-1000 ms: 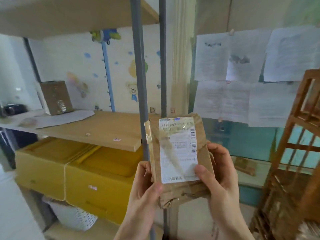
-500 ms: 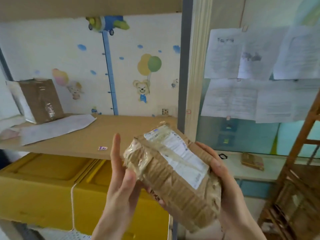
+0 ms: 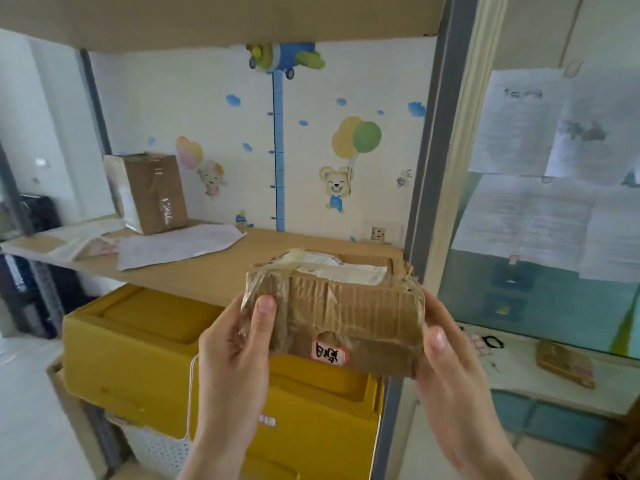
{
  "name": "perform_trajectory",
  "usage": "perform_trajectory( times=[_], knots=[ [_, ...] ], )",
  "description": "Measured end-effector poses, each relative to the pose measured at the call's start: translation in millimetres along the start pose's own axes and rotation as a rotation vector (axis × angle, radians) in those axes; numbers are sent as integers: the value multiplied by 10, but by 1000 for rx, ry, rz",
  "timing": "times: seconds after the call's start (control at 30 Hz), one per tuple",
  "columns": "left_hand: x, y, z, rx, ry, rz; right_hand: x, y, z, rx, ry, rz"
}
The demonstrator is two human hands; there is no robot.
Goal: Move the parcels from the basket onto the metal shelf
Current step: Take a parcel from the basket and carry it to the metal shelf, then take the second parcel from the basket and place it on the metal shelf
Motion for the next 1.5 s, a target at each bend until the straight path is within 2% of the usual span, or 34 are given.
perform_trajectory(
  times=[0.1,0.27,0.4,0.5,0.67,0.9,1.0,1.07,1.13,1.3,1.5],
  knots=[
    [181,-48,245,4,19,48,-192,65,197,52,-105,-216],
    [557,-350,1178,116,-110,40,-639,278,1034,106,-108,-379],
    [968,-953,2017,187,-221,334,-1071,739,1785,-23,-168,-511],
    [1138,-1331,2355,237,-335,428,-1277,1048,2109,-130,-192,-588],
    [1200,-1541,2597,213,-434,520,-1393,1260,2256,-166,-93,-721],
    [1237,-1478,2507,193,-439,424,-1407,1158,2206,-195,-67,-779],
    [1225,-1267,2340,-8,-302,434,-1329,994,1978,-149,25,-809],
    [1092,-1043,2143,-186,-300,399,-1223,819,1757,-4,44,-811],
    [796,-845,1903,-270,-391,350,-1055,632,1519,114,39,-788],
    [-279,-435,1112,-302,-628,161,-243,96,764,277,138,-784],
    [-1750,-156,-269,-288,-833,-182,1398,-547,-699,291,418,-980]
  ],
)
Point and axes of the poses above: each hand's wrist, its own z-axis towards the middle knuckle, its own x-axis out of the back of the hand, y = z × x, the point moved 2 cm from there along z, towards the middle knuckle, and after that the axes turned 11 degrees about -z, right-handed, at the moved point
